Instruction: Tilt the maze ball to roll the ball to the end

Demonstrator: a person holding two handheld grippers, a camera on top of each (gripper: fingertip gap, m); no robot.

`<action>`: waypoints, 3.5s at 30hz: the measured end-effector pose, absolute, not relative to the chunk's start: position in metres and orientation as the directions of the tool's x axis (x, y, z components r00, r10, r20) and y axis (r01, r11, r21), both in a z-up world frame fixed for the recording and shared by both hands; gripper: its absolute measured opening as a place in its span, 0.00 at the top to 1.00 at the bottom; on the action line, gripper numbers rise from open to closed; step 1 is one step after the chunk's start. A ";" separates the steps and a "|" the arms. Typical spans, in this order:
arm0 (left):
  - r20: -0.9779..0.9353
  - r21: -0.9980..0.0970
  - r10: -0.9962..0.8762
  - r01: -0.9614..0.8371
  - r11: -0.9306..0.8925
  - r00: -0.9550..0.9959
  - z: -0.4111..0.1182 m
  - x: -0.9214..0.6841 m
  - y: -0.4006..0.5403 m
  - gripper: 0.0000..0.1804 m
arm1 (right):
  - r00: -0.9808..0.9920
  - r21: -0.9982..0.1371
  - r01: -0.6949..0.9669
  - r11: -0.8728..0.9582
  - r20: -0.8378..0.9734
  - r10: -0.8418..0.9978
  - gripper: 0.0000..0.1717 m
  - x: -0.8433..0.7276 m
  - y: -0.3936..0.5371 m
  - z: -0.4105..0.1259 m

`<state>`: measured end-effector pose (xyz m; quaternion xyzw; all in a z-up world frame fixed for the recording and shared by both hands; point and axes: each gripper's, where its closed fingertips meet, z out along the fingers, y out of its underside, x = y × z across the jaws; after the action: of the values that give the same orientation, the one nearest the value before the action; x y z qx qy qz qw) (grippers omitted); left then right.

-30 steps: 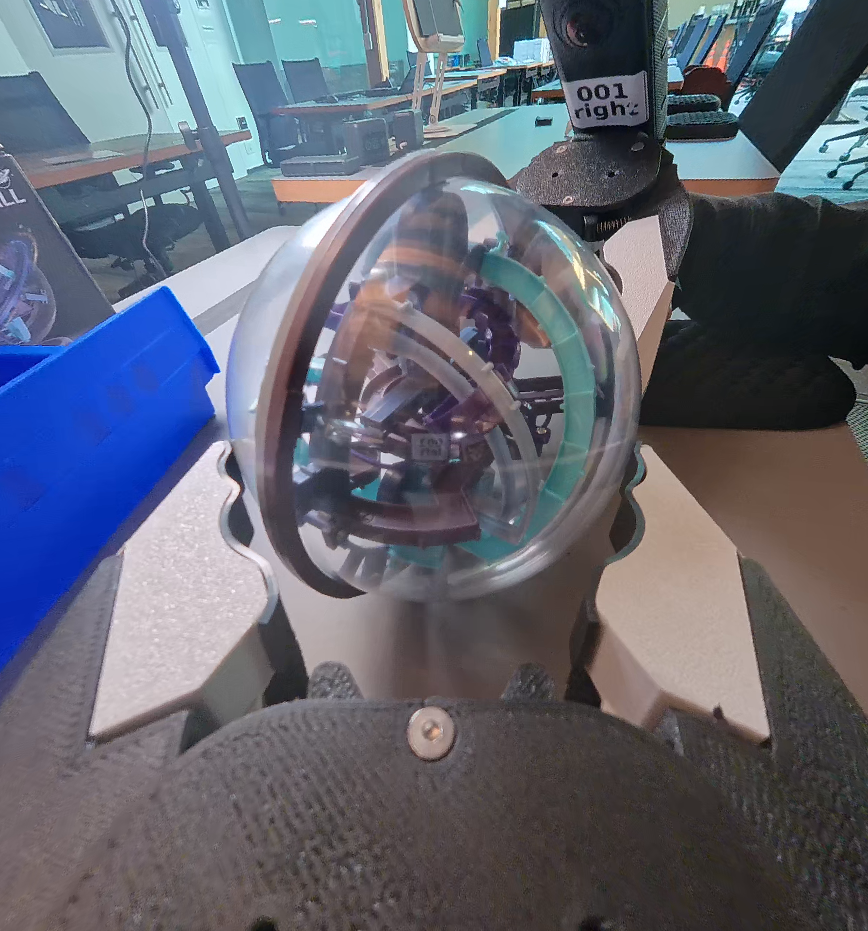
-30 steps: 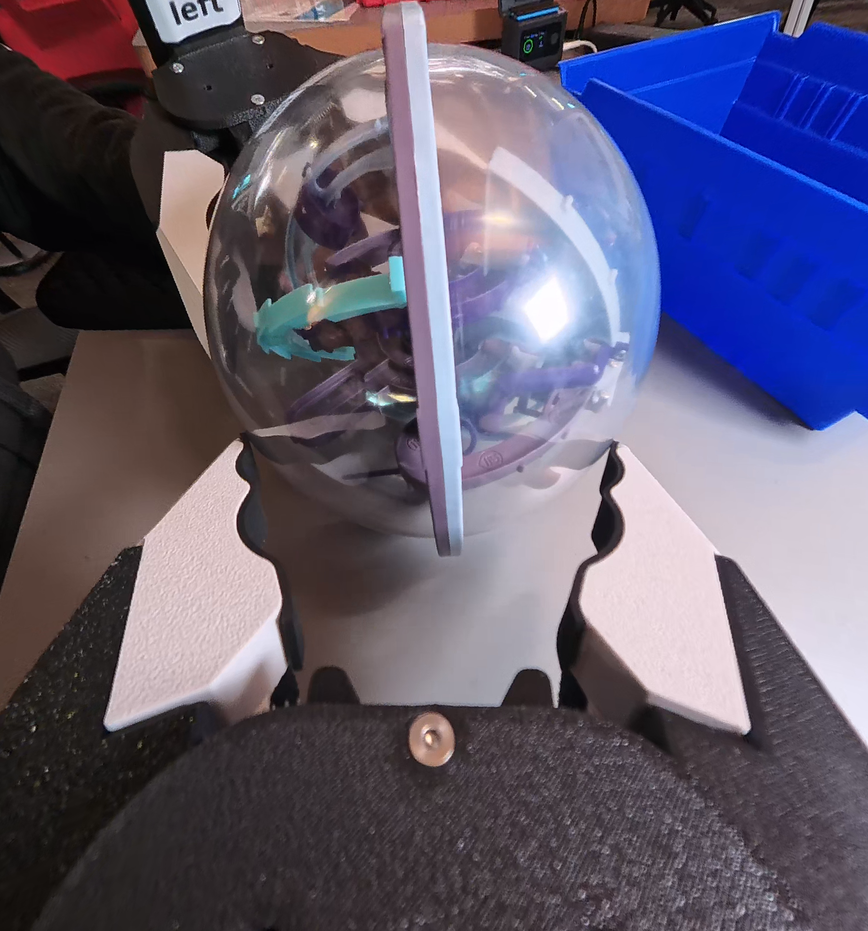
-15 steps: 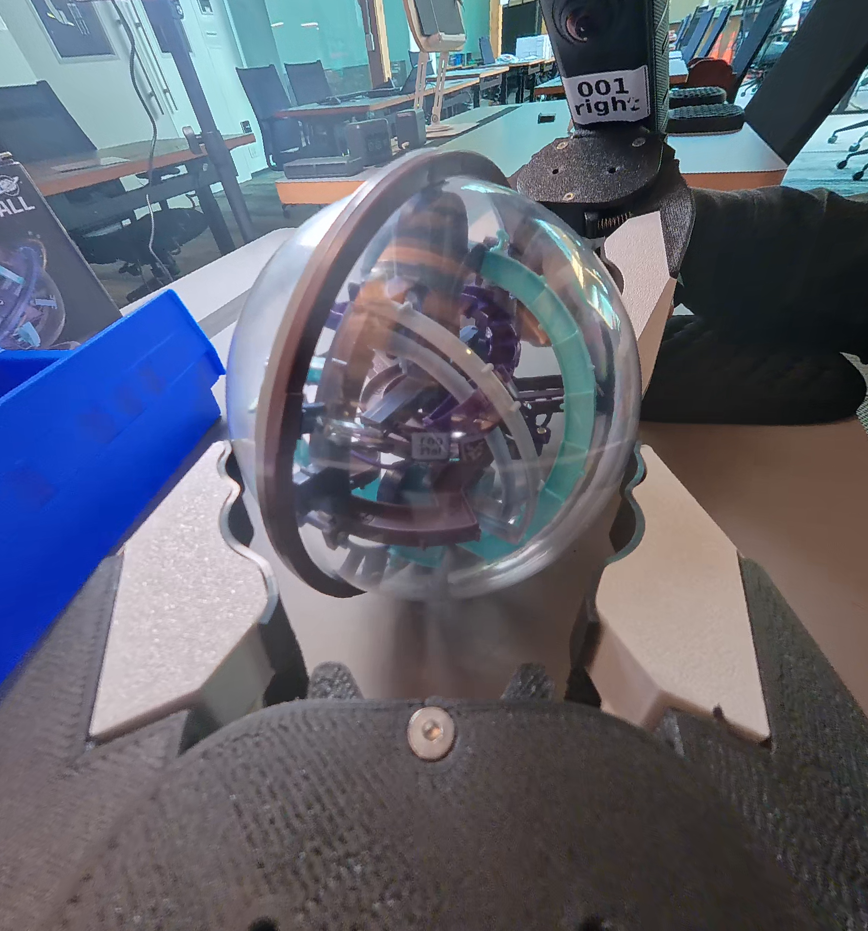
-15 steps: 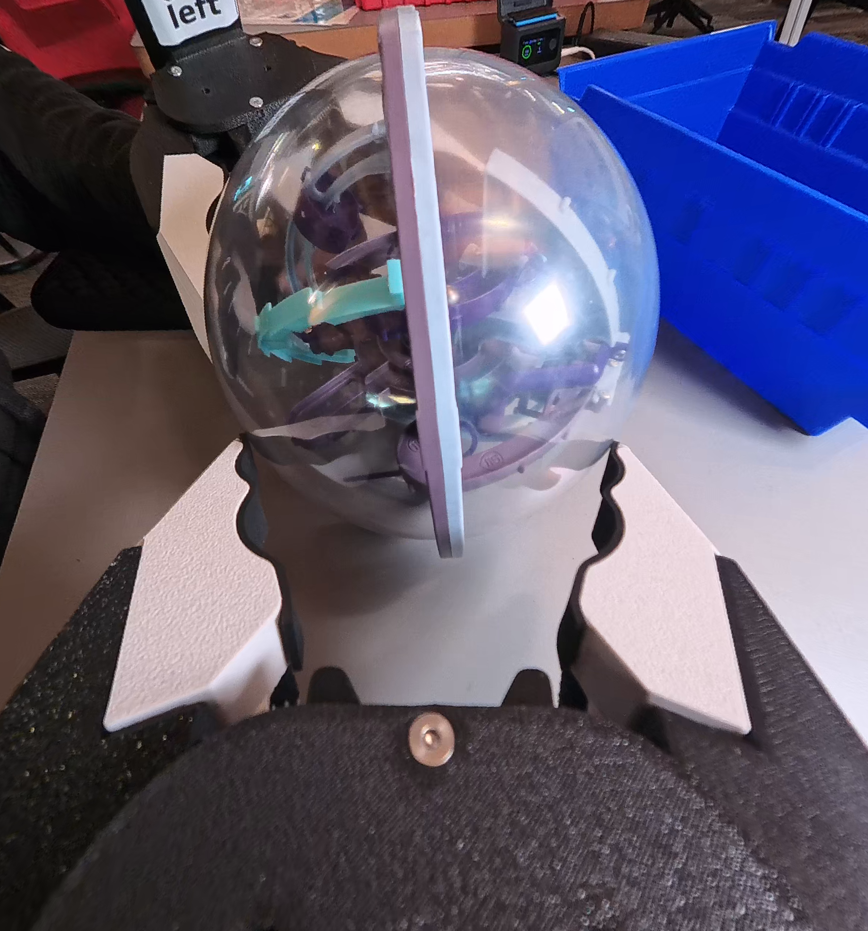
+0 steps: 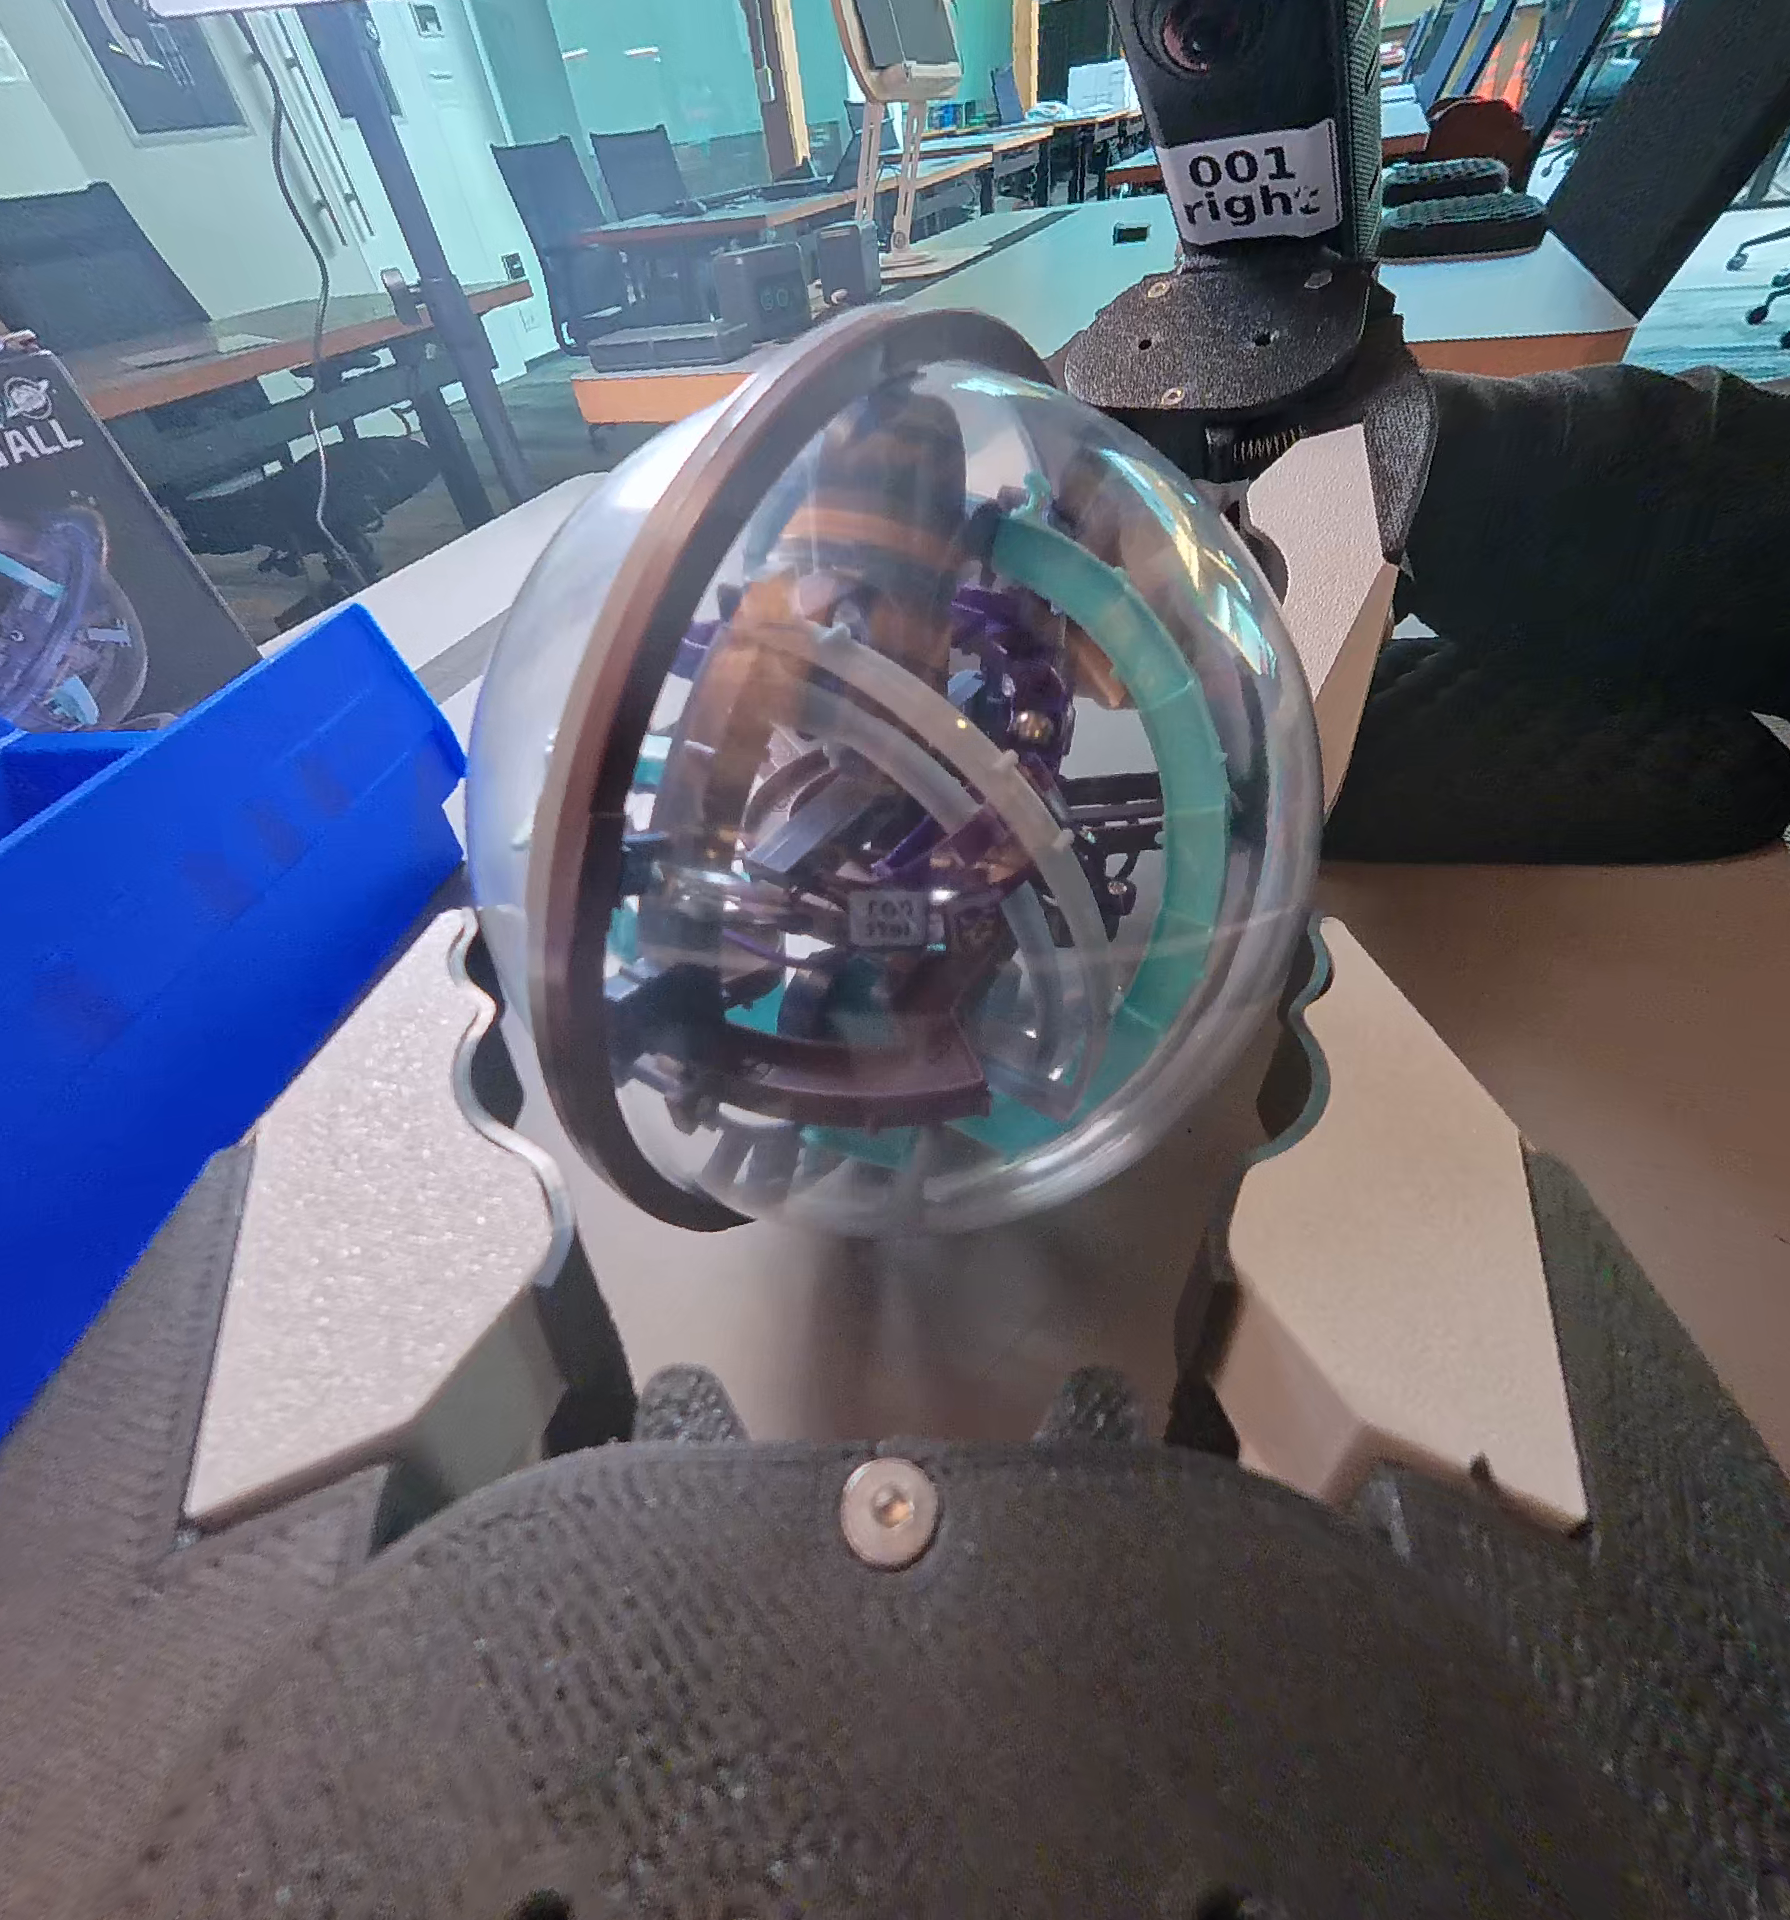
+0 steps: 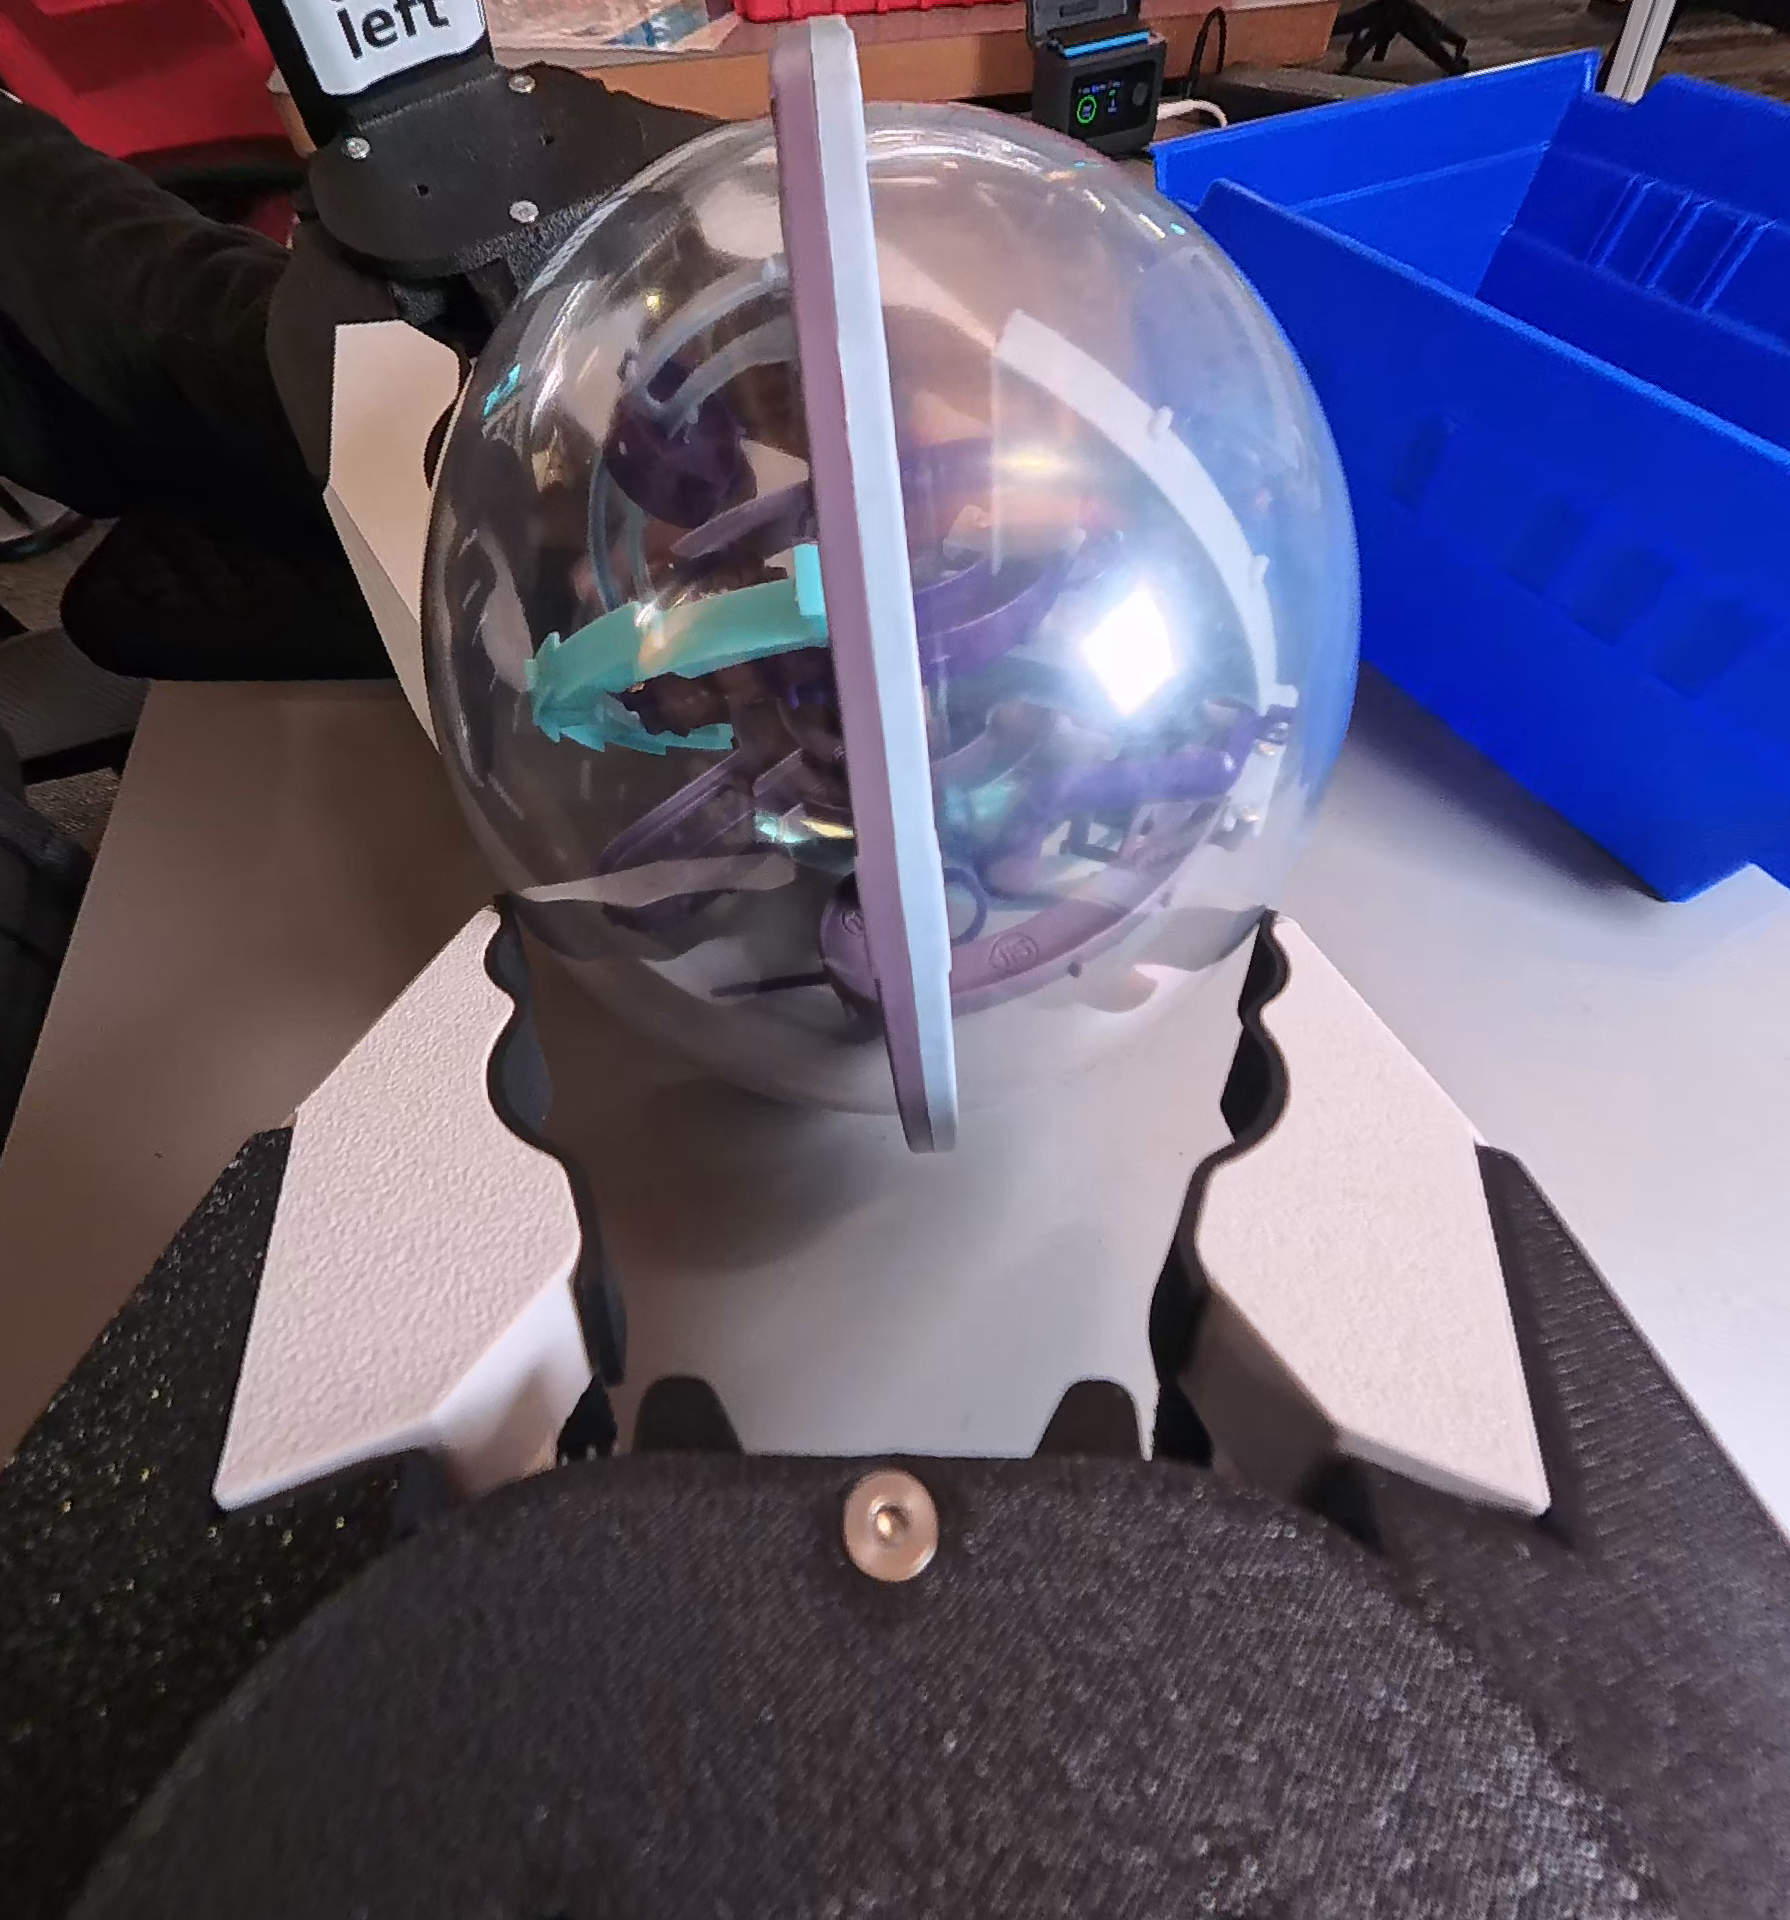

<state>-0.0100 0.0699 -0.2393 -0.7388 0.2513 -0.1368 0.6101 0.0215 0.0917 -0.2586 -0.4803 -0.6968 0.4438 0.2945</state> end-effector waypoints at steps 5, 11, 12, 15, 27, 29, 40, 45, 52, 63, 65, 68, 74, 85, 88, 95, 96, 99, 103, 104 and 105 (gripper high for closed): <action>-0.105 -0.970 -0.537 -0.205 -0.130 0.837 -0.239 -0.010 0.070 0.20 | -0.366 -0.901 0.409 0.144 -0.017 0.930 0.23 0.021 0.092 -0.258; -0.142 -0.968 -0.532 -0.231 -0.103 0.835 -0.235 -0.009 0.069 0.20 | -0.373 -0.900 0.420 0.118 -0.052 0.926 0.23 0.021 0.090 -0.263; -0.141 -0.968 -0.532 -0.229 -0.104 0.835 -0.235 -0.009 0.069 0.20 | -0.373 -0.900 0.419 0.117 -0.054 0.926 0.23 0.021 0.090 -0.263; -0.133 -0.969 -0.532 -0.222 -0.106 0.836 -0.235 -0.010 0.070 0.20 | -0.372 -0.901 0.419 0.112 -0.058 0.927 0.23 0.020 0.090 -0.263; -0.063 -0.974 -0.532 -0.168 -0.152 0.844 -0.235 -0.015 0.073 0.20 | -0.352 -0.908 0.417 0.044 -0.116 0.929 0.23 0.016 0.093 -0.259; -0.028 -0.975 -0.524 -0.139 -0.173 0.851 -0.235 -0.019 0.075 0.20 | -0.332 -0.911 0.412 0.021 -0.128 0.935 0.25 0.015 0.095 -0.257; -0.055 -0.976 -0.506 -0.153 -0.154 0.861 -0.234 -0.020 0.075 0.20 | -0.122 -0.903 0.428 0.043 -0.011 0.992 0.18 0.005 0.091 -0.255; -0.003 -0.976 -0.572 -0.127 -0.178 0.820 -0.239 -0.018 0.066 0.19 | -0.168 -0.914 0.403 0.043 -0.028 0.985 0.18 0.006 0.092 -0.250; 0.084 -0.996 -0.639 0.039 -0.085 0.765 -0.210 -0.039 0.071 0.21 | -0.258 -0.922 0.378 0.082 -0.020 0.966 0.18 0.008 0.094 -0.249; 0.090 -0.984 -0.701 -0.047 -0.174 0.707 -0.236 -0.022 0.078 0.20 | -0.329 -0.944 0.326 0.052 -0.062 0.942 0.19 0.003 0.094 -0.249; 0.074 -0.985 -0.692 -0.055 -0.163 0.718 -0.235 -0.022 0.078 0.20 | -0.331 -0.944 0.327 0.051 -0.064 0.942 0.19 0.004 0.095 -0.251; 0.040 -0.986 -0.662 -0.078 -0.148 0.749 -0.234 -0.023 0.080 0.20 | -0.325 -0.945 0.324 0.049 -0.062 0.944 0.21 0.007 0.098 -0.253; 0.012 -0.985 -0.616 -0.096 -0.142 0.788 -0.233 -0.019 0.081 0.20 | -0.299 -0.939 0.339 0.053 -0.054 0.953 0.25 0.017 0.103 -0.254; -0.013 -0.977 -0.488 -0.115 -0.179 0.873 -0.232 -0.014 0.082 0.20 | -0.222 -0.934 0.356 -0.001 -0.085 0.971 0.17 0.009 0.100 -0.253; -0.027 -0.976 -0.496 -0.130 -0.173 0.868 -0.231 -0.014 0.080 0.21 | -0.263 -0.943 0.333 0.011 -0.081 0.961 0.17 0.008 0.098 -0.254; 0.072 -0.992 -0.615 -0.006 -0.124 0.785 -0.219 -0.022 0.070 0.18 | -0.374 -0.954 0.290 0.083 -0.033 0.927 0.17 0.010 0.097 -0.253; 0.089 -0.992 -0.630 0.010 -0.127 0.771 -0.218 -0.024 0.071 0.18 | -0.382 -0.953 0.287 0.096 -0.022 0.924 0.17 0.009 0.096 -0.253; 0.122 -0.984 -0.672 0.002 -0.176 0.731 -0.228 -0.020 0.071 0.20 | -0.390 -0.951 0.289 0.113 -0.009 0.921 0.17 0.007 0.095 -0.251; 0.099 -0.976 -0.665 -0.058 -0.209 0.741 -0.242 -0.020 0.074 0.23 | -0.366 -0.955 0.271 0.122 0.015 0.930 0.18 0.008 0.098 -0.245; 0.098 -0.975 -0.657 -0.060 -0.214 0.748 -0.243 -0.020 0.074 0.25 | -0.352 -0.954 0.272 0.126 0.024 0.936 0.18 0.009 0.100 -0.244; 0.091 -0.975 -0.646 -0.064 -0.213 0.758 -0.243 -0.020 0.074 0.26 | -0.330 -0.951 0.278 0.133 0.036 0.943 0.18 0.011 0.103 -0.244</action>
<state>-0.0201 0.0742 -0.2428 -0.7372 0.2407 -0.2510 0.5794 0.0107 0.1029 -0.2436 -0.4590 -0.6651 0.4719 0.3526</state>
